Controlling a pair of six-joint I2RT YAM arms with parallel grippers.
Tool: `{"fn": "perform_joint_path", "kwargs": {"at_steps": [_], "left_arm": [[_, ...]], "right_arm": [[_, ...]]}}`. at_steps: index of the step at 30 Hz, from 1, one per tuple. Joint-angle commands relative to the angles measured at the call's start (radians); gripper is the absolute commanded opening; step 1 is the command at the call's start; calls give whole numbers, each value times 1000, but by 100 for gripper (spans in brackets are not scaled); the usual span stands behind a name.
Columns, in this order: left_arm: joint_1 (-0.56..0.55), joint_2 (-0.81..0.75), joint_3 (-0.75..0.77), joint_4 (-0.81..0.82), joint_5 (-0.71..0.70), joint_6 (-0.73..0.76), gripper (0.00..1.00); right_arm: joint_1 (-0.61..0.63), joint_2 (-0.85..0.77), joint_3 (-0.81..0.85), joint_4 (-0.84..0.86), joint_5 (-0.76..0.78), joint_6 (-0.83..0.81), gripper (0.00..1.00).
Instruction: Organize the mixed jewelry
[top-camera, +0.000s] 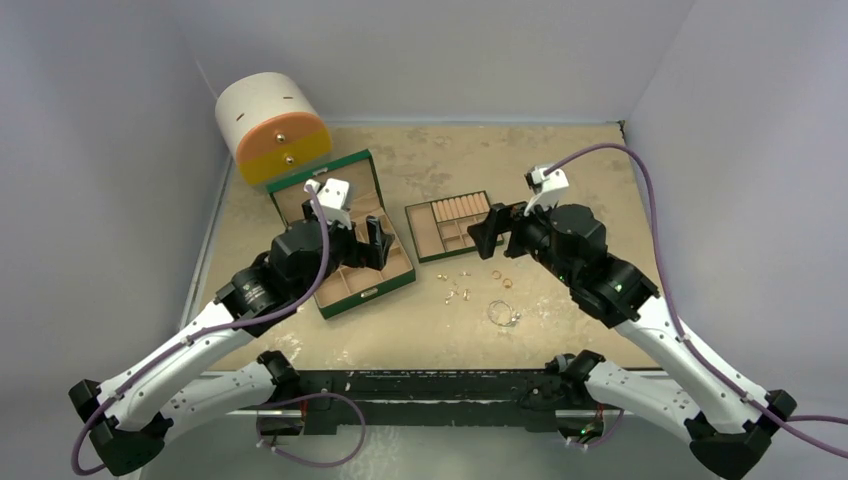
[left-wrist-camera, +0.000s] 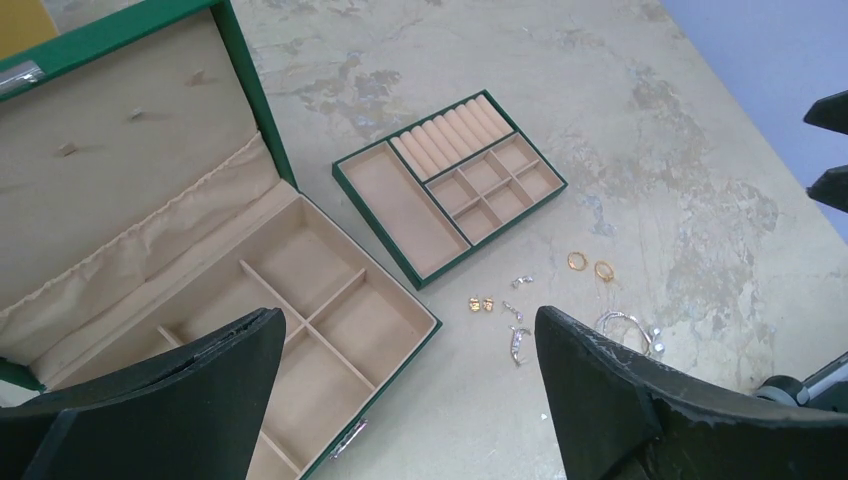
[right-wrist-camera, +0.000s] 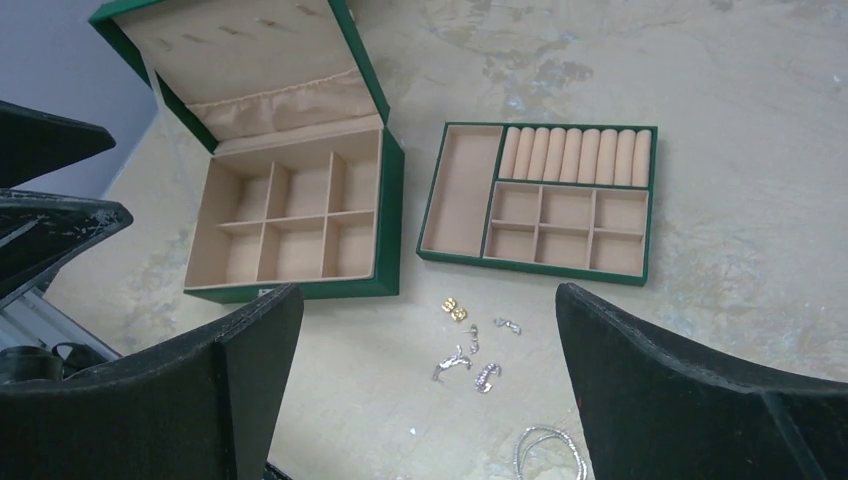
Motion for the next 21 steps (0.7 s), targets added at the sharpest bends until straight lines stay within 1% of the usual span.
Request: {"fn": "perform_joint_path", "kwargs": {"at_steps": [1,4,8,11,16,21], "left_arm": [[-5,-19,51,51,-23,19,95],[-6,-22,54,52,-30,19,95],[-6,-18,63,44,-57,15,95],[-7,-18,66,36,-87,9,94],[-7,-13,75,13,-150,-1,94],[-7,-14,77,6,-174,-4,94]], "right_arm": [[5,-13,19,1,35,-31,99],[6,4,25,-11,43,-41,99],[7,-10,-28,48,-19,-90,99],[7,-14,-66,61,-79,-92,99],[7,40,-76,61,-68,-92,96],[6,122,-66,46,-12,-74,89]]}}
